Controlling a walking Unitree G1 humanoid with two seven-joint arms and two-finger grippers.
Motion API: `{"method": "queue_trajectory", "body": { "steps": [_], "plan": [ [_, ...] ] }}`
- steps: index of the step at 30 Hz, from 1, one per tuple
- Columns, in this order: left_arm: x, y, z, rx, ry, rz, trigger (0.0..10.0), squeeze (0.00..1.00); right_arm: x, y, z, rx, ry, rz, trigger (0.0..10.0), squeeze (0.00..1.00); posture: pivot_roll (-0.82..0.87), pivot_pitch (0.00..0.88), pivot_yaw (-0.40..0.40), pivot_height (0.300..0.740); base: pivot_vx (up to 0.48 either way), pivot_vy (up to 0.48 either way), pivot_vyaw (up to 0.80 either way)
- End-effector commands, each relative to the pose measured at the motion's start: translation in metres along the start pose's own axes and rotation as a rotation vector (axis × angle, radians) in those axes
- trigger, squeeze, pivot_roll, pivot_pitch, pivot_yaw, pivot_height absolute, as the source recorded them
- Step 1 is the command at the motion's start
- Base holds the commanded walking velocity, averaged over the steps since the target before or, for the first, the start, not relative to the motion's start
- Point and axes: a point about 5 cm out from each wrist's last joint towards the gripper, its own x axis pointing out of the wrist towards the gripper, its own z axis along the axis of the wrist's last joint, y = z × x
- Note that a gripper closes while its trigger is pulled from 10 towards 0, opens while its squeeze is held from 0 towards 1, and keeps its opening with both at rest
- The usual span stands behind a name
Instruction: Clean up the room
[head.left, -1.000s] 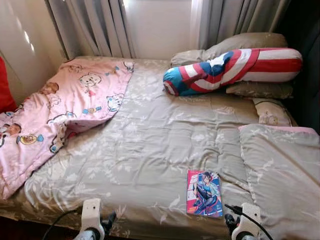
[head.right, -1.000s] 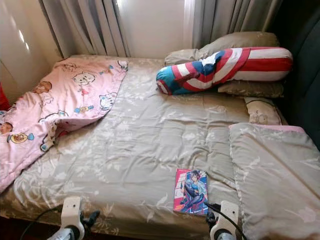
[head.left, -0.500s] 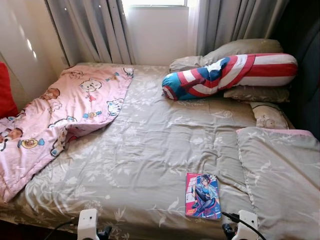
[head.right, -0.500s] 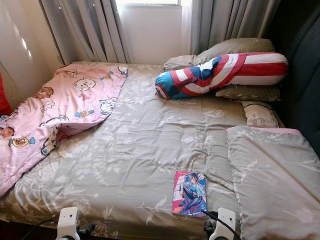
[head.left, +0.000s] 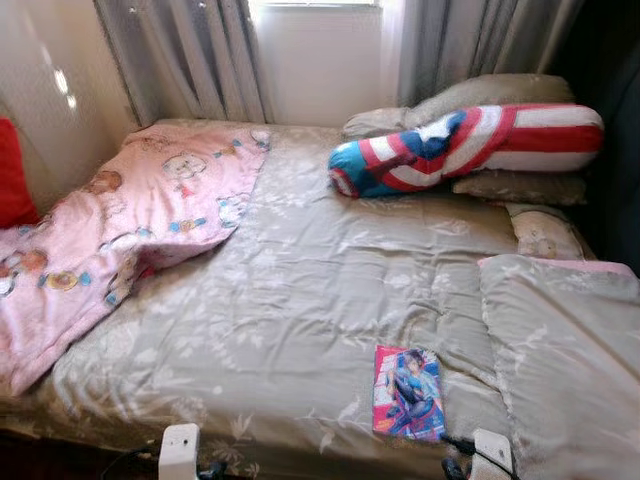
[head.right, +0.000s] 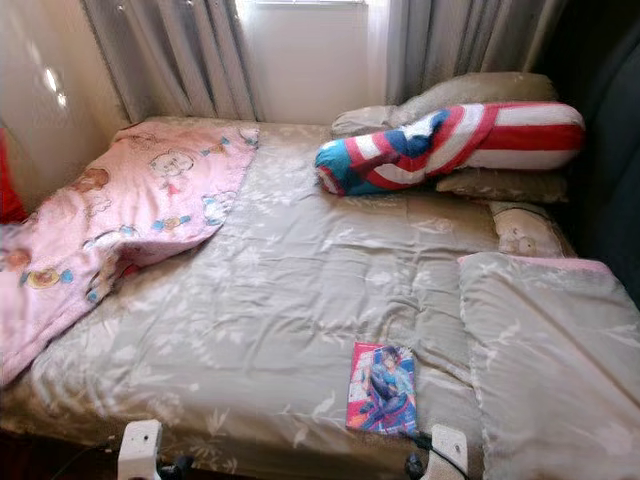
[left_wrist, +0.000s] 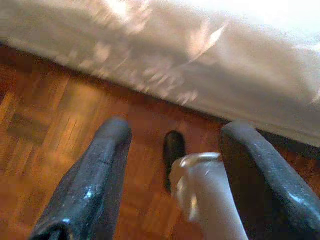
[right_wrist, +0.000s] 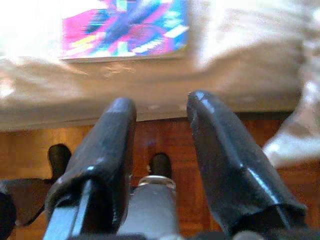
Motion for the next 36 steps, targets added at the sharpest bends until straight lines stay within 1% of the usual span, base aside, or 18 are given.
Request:
{"method": "queue_trajectory", "body": {
  "steps": [1, 4, 8, 15, 27, 36],
  "plan": [
    [-0.0018, 0.0033, -0.0065, 0.005, 0.027, 0.012, 10.0, 0.00, 0.0001, 0.0012, -0.0007, 0.004, 0.007, 0.003, 10.0, 0.00, 0.01, 0.033, 0.013, 0.740, 0.000, 0.000, 0.80],
    [-0.0017, 0.0035, -0.0060, 0.009, 0.025, 0.011, 10.0, 0.00, -0.0003, -0.0013, -0.0021, 0.007, 0.015, -0.003, 10.0, 0.00, 0.01, 0.040, 0.014, 0.740, 0.000, 0.000, 0.80],
    [-0.0017, 0.0035, -0.0061, 0.015, 0.026, 0.009, 10.0, 0.00, -0.0012, -0.0039, -0.0056, 0.031, 0.028, -0.016, 10.0, 0.00, 0.01, 0.043, 0.015, 0.740, 0.000, 0.000, 0.00],
    [-0.0019, 0.0026, -0.0078, 0.018, 0.035, 0.005, 10.0, 0.00, -0.0021, -0.0044, -0.0090, 0.041, 0.036, -0.018, 10.0, 0.00, 0.01, 0.051, 0.016, 0.740, 0.000, 0.000, 0.00],
    [-0.0016, 0.0011, -0.0077, 0.023, 0.033, 0.001, 10.0, 0.00, -0.0020, -0.0033, -0.0092, 0.032, 0.037, -0.020, 10.0, 0.00, 0.01, 0.053, 0.016, 0.740, 0.000, 0.279, 0.00],
    [-0.0014, -0.0005, -0.0074, 0.021, 0.030, -0.003, 10.0, 0.00, -0.0019, -0.0040, -0.0088, 0.023, 0.037, -0.028, 10.0, 0.00, 0.01, 0.052, 0.015, 0.740, 0.000, 0.043, 0.00]
  ]
}}
